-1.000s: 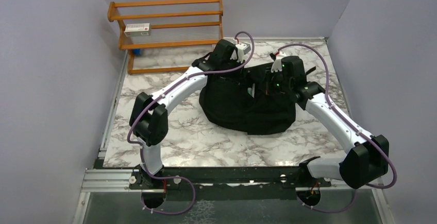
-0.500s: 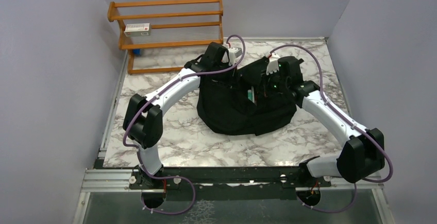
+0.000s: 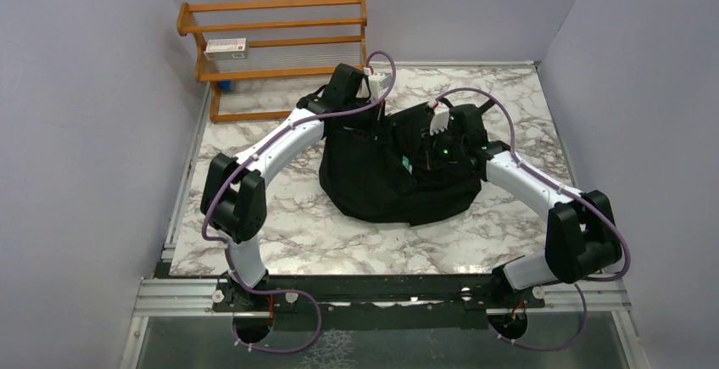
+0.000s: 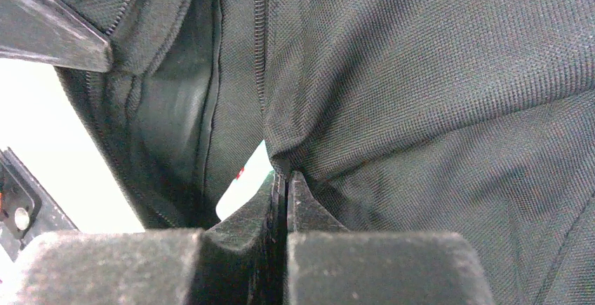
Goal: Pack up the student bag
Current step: Zip the student bag at the center of the board.
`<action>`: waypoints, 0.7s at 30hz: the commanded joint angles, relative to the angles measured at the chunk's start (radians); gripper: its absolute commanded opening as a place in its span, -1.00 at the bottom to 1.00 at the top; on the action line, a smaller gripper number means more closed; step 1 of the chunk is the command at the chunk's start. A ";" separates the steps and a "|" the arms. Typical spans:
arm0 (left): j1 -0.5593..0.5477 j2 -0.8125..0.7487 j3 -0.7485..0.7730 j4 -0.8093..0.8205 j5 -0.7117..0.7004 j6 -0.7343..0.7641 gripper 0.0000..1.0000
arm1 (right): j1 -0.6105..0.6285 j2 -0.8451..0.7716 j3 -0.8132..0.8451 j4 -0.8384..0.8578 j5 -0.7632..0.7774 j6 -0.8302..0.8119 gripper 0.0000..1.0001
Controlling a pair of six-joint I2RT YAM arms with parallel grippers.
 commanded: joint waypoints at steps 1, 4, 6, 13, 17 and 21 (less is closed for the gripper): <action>0.014 0.007 0.069 0.066 0.082 -0.024 -1.00 | 0.003 0.003 -0.062 0.120 -0.004 0.103 -0.85; 0.014 0.017 0.070 0.072 0.095 -0.028 -1.00 | 0.003 -0.009 -0.086 0.206 0.037 0.159 -0.77; 0.014 0.018 0.066 0.074 0.095 -0.027 -1.00 | 0.003 -0.001 -0.077 0.244 0.020 0.176 -0.72; 0.025 0.019 0.037 0.086 0.086 -0.033 -1.00 | 0.003 -0.079 -0.037 0.223 0.026 0.175 -0.53; 0.030 0.018 0.021 0.099 0.086 -0.041 -1.00 | 0.003 -0.168 -0.051 0.175 0.139 0.213 -0.38; 0.031 0.022 0.016 0.108 0.091 -0.049 -1.00 | 0.003 -0.234 -0.072 0.178 0.233 0.282 -0.03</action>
